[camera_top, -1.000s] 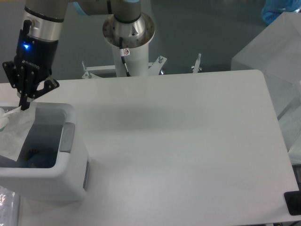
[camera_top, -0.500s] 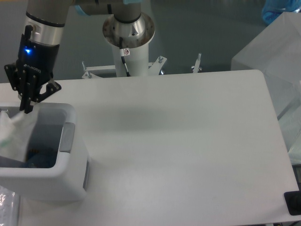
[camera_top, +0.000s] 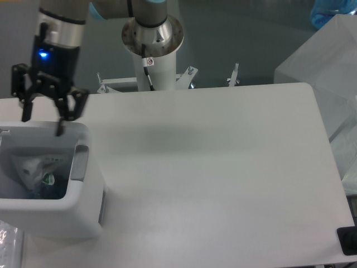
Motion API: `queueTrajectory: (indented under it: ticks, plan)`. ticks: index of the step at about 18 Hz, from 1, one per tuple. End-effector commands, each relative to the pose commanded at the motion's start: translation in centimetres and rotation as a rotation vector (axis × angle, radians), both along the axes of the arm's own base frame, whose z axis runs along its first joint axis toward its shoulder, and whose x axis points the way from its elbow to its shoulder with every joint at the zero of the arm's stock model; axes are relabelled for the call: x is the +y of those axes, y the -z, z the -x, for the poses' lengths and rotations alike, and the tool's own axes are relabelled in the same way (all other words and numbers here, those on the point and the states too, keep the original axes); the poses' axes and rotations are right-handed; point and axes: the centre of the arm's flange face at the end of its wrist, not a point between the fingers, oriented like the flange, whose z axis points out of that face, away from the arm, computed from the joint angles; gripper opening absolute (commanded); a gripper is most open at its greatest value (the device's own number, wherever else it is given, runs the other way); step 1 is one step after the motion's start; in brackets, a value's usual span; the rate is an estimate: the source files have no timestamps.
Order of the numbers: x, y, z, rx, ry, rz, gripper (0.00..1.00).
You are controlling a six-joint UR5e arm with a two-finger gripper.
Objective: Place the trash in the trash can
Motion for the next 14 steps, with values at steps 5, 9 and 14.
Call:
queueTrajectory:
  ticks: [5,9,14]
  plan:
    - [-3.1,-0.3,9.9,0.032,-0.149,-0.013,1.00]
    - [-5.0,2.1,14.0,0.164,-0.130,0.107,1.00]
    - [-7.2,5.5,17.9,0.296,-0.053,0.275,1.00]
